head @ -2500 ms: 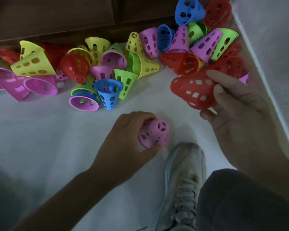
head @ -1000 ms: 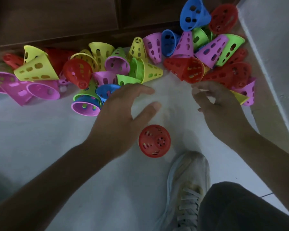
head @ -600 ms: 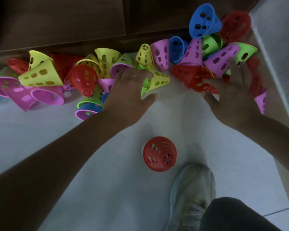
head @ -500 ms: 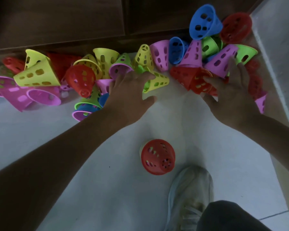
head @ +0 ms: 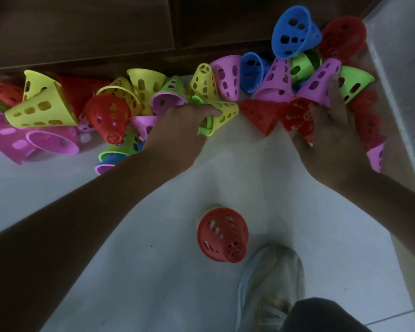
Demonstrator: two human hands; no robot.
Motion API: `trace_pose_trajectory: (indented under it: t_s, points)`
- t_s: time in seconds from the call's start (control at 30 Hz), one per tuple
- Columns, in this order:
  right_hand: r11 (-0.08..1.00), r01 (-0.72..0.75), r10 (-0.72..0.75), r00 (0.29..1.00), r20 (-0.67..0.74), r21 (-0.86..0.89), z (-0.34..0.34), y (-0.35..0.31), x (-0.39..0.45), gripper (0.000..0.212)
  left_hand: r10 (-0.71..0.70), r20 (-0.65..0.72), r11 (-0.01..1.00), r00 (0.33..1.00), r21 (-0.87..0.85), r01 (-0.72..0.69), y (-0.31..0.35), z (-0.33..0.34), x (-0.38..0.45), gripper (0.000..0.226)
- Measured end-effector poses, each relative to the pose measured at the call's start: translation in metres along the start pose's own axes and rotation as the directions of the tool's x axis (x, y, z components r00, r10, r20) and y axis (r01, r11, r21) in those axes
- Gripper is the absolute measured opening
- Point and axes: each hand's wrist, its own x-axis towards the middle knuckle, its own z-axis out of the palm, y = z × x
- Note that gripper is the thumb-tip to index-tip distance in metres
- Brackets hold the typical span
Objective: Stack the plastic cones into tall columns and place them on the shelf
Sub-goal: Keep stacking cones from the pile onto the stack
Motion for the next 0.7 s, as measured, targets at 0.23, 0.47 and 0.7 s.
trace_pose_trajectory:
  t_s: [0.23,0.47,0.7]
  points:
    - [0.999,0.006,-0.008,0.999,-0.037,-0.044,-0.003,0.000,-0.007,0.065,-0.035,-0.038,0.991,0.999,-0.132,0.030,-0.001,-0.004,-0.005,0.054]
    - [0.999,0.018,-0.020,0.998,-0.061,-0.033,-0.006,-0.002,-0.017,0.063,-0.069,-0.097,0.929,0.993,-0.368,0.028,0.004,-0.021,-0.019,0.057]
    - [1.000,-0.011,0.013,0.995,-0.100,0.021,-0.014,-0.009,-0.027,0.065,-0.105,0.004,0.663,0.994,-0.745,0.073,0.019,-0.042,-0.054,0.057]
